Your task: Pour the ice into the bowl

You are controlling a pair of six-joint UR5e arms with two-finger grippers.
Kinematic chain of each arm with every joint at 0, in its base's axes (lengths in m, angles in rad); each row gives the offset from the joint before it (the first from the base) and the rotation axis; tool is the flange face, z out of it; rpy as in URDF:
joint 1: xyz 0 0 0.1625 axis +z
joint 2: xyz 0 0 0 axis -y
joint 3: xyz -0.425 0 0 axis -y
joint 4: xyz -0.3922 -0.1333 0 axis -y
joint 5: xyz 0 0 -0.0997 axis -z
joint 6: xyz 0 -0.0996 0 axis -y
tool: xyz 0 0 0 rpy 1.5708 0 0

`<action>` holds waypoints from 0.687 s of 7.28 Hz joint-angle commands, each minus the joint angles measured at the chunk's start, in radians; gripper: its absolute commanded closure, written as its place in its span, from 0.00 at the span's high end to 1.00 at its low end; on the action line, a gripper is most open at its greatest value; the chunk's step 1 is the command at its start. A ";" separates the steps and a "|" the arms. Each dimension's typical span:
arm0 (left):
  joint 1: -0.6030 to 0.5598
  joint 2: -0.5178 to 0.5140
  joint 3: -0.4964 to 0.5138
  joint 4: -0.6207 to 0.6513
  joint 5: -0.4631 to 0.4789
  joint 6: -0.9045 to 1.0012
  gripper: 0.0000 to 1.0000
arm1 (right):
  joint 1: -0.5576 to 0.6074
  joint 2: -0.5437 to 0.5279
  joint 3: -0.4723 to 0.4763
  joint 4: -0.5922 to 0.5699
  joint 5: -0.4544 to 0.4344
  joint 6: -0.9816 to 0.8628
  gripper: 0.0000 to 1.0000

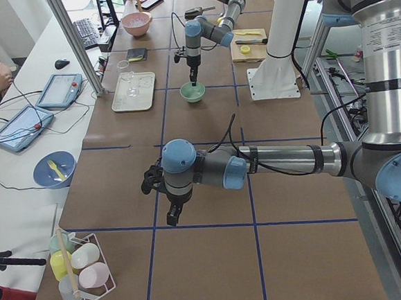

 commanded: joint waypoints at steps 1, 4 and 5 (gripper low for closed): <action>0.000 0.000 0.000 0.000 -0.001 0.000 1.00 | 0.031 0.003 0.032 0.003 -0.043 -0.027 1.00; 0.002 -0.008 -0.017 -0.038 0.003 0.000 1.00 | 0.247 -0.058 0.225 -0.234 0.131 -0.267 1.00; 0.005 -0.008 -0.005 -0.081 0.011 -0.002 1.00 | 0.360 -0.128 0.276 -0.250 0.240 -0.421 1.00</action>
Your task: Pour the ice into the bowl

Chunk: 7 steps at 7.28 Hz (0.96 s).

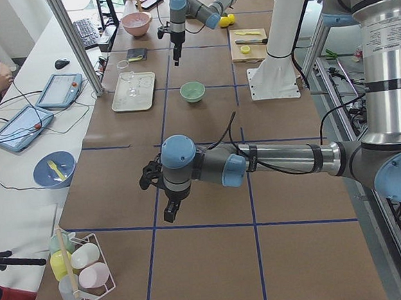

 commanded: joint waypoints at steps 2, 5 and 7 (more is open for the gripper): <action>0.012 -0.015 -0.010 -0.056 -0.002 -0.009 1.00 | 0.344 -0.262 0.089 -0.054 0.215 -0.604 1.00; 0.012 -0.030 0.001 -0.228 -0.003 -0.012 1.00 | 0.628 -0.474 0.005 -0.062 0.278 -1.198 1.00; 0.012 -0.082 0.056 -0.421 0.002 -0.012 1.00 | 0.749 -0.627 0.001 -0.053 0.287 -1.262 1.00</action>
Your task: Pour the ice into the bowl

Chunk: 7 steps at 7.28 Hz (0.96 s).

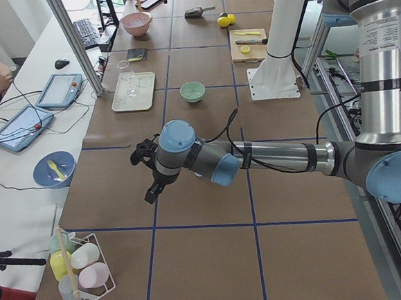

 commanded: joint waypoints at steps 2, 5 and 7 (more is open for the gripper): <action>0.001 -0.038 0.038 -0.240 -0.002 -0.087 1.00 | 0.134 -0.252 0.005 0.080 0.009 -0.052 1.00; 0.120 -0.024 0.035 -0.507 0.054 -0.458 1.00 | 0.139 -0.325 0.005 0.159 0.014 -0.055 1.00; 0.311 0.028 0.029 -0.729 0.285 -0.755 1.00 | 0.139 -0.337 -0.001 0.159 0.017 -0.053 1.00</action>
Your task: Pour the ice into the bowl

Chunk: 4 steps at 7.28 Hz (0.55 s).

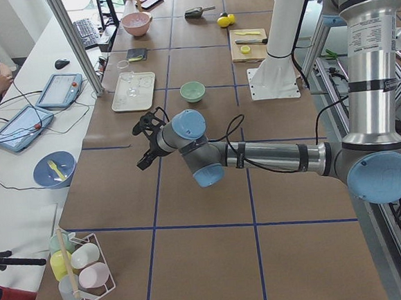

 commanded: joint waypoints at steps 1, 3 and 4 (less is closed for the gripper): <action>0.216 0.068 -0.033 -0.171 0.288 -0.248 1.00 | 0.002 -0.014 -0.003 0.002 0.001 0.001 1.00; 0.446 0.193 -0.101 -0.275 0.587 -0.354 1.00 | 0.005 -0.036 0.009 0.004 -0.007 0.007 1.00; 0.529 0.272 -0.101 -0.388 0.686 -0.396 1.00 | 0.007 -0.036 0.007 0.004 -0.005 0.008 1.00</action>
